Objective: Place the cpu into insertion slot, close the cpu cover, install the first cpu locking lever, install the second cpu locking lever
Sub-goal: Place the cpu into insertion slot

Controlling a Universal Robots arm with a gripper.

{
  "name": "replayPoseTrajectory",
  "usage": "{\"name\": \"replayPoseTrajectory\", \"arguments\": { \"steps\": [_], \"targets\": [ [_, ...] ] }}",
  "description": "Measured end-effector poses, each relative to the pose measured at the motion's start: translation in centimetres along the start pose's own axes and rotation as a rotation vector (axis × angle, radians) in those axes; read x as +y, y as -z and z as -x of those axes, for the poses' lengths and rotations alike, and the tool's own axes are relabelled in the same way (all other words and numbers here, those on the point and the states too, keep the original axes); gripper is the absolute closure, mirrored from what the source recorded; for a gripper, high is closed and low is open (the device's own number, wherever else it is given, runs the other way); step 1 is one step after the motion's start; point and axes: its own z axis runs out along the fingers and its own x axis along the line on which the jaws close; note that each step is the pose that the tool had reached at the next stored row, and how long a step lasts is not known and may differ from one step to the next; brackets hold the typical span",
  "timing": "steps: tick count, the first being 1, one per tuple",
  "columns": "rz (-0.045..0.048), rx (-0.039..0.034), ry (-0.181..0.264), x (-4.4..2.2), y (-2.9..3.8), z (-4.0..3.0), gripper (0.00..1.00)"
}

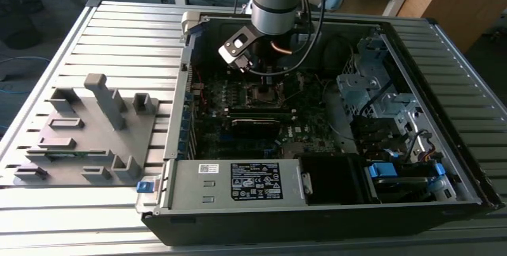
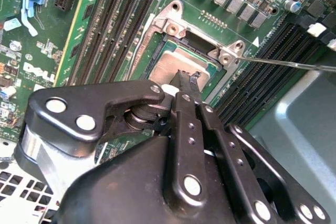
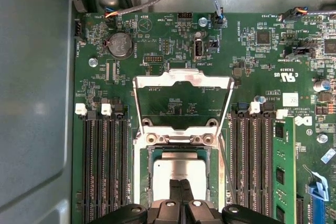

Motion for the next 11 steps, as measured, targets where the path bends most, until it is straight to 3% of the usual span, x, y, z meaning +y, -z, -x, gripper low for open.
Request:
{"name": "replayPoseTrajectory", "arguments": {
  "steps": [11],
  "targets": [
    [0.0003,0.0003,0.012,-0.01,-0.38,0.01,0.9]
  ]
}}
